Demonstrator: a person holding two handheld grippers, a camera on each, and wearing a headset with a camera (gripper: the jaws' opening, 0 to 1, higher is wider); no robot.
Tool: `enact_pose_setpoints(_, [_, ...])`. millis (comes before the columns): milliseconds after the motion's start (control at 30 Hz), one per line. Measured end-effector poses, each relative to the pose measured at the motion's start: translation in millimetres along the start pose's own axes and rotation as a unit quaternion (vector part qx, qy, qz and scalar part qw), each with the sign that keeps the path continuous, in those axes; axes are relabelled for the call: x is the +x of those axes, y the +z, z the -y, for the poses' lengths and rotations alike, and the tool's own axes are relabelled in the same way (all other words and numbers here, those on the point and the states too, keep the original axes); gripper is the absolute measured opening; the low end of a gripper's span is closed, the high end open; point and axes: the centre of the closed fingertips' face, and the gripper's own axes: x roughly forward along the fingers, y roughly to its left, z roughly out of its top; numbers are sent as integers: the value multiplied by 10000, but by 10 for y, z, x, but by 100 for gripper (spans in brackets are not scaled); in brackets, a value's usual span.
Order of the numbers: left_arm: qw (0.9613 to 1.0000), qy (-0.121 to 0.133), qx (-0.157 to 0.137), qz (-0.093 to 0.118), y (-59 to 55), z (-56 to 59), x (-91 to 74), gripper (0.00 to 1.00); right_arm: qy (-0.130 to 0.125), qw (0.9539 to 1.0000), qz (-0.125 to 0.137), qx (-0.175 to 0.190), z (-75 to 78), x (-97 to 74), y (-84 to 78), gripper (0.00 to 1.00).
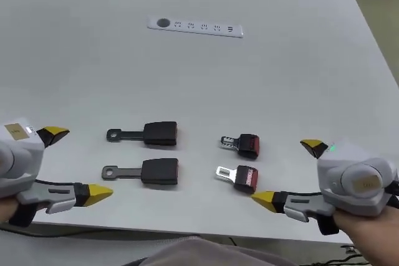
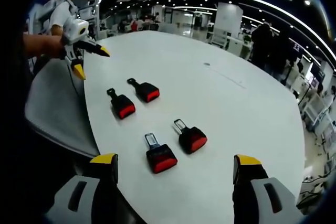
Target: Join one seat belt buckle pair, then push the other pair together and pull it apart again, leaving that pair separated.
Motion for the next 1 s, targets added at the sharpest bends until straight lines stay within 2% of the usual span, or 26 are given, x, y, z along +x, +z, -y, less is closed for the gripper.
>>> enact_pose_setpoints(433, [9999,-53,82,-45,-22,71,11,90,10,9999,-9,-99,-55,2,-1,90])
enact_pose_setpoints(567, [9999,-79,81,-74,-39,91,18,89,61,9997,-122,-199,-90,16,-56,85])
enact_pose_setpoints(833, [9998,-134,90,-144,-98,155,42,87,74,9996,-73,-269,-94,19,-32,84])
enact_pose_setpoints(1000, [9992,-191,271,-230,-83,213,103,86,125,9994,-87,-320,-105,51,-24,83])
